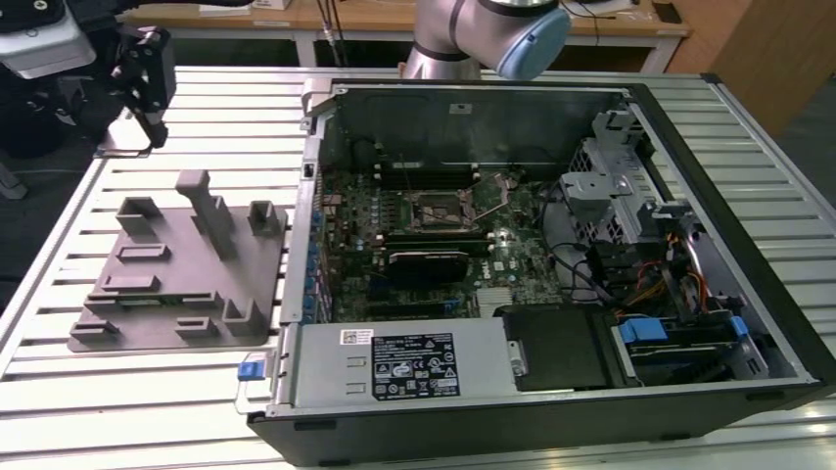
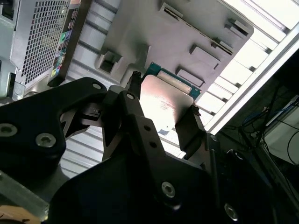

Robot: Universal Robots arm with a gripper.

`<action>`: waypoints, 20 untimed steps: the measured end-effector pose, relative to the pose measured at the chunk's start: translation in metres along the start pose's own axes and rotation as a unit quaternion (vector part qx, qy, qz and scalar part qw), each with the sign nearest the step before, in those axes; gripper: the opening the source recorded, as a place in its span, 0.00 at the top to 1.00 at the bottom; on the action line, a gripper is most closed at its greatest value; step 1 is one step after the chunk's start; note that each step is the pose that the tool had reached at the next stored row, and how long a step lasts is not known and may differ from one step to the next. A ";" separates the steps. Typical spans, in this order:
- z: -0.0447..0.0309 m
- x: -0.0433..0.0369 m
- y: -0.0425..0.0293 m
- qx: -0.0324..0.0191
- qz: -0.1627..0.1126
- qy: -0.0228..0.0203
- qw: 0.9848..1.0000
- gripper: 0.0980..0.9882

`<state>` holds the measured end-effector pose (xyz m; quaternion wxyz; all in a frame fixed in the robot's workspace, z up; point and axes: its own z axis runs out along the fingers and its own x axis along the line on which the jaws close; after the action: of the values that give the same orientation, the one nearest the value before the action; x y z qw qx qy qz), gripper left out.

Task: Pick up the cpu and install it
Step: 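Pick up the cpu and move it towards the insertion slot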

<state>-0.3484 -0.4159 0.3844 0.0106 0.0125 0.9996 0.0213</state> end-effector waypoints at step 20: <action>0.0009 -0.0385 0.0009 0.000 0.000 0.000 1.000 0.50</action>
<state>-0.3099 -0.4158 0.3844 0.0106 0.0125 0.9996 0.0214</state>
